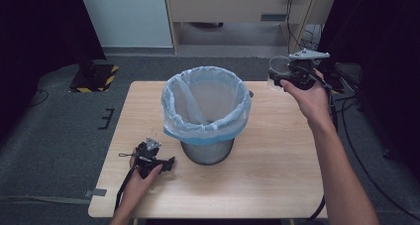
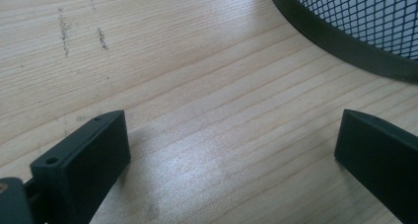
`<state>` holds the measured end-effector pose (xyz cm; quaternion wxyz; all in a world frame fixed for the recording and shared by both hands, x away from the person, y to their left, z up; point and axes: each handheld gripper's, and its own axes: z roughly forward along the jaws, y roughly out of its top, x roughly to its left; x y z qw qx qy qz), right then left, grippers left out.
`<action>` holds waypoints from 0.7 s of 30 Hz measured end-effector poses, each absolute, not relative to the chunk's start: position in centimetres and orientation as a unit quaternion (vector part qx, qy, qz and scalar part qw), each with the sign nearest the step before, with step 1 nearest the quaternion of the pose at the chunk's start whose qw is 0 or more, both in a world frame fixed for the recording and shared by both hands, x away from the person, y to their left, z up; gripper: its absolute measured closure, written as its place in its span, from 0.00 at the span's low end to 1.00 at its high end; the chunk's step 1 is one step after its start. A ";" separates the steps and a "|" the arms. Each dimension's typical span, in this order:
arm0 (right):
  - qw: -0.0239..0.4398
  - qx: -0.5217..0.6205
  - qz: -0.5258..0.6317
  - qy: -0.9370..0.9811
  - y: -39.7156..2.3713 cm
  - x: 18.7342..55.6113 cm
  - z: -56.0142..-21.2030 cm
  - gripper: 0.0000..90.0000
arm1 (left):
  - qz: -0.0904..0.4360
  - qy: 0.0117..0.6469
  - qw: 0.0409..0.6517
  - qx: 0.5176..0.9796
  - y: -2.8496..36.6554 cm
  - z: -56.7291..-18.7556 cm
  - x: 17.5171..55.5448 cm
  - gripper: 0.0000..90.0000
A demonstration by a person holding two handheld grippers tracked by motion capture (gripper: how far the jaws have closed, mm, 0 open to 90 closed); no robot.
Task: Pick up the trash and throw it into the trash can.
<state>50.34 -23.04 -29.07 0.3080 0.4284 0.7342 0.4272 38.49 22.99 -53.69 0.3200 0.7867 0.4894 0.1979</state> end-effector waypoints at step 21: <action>0.300 0.398 0.459 0.735 -19.5 50.5 -26.1 0.41 | 0.198 0.489 0.321 0.787 23.0 -53.7 38.5 0.00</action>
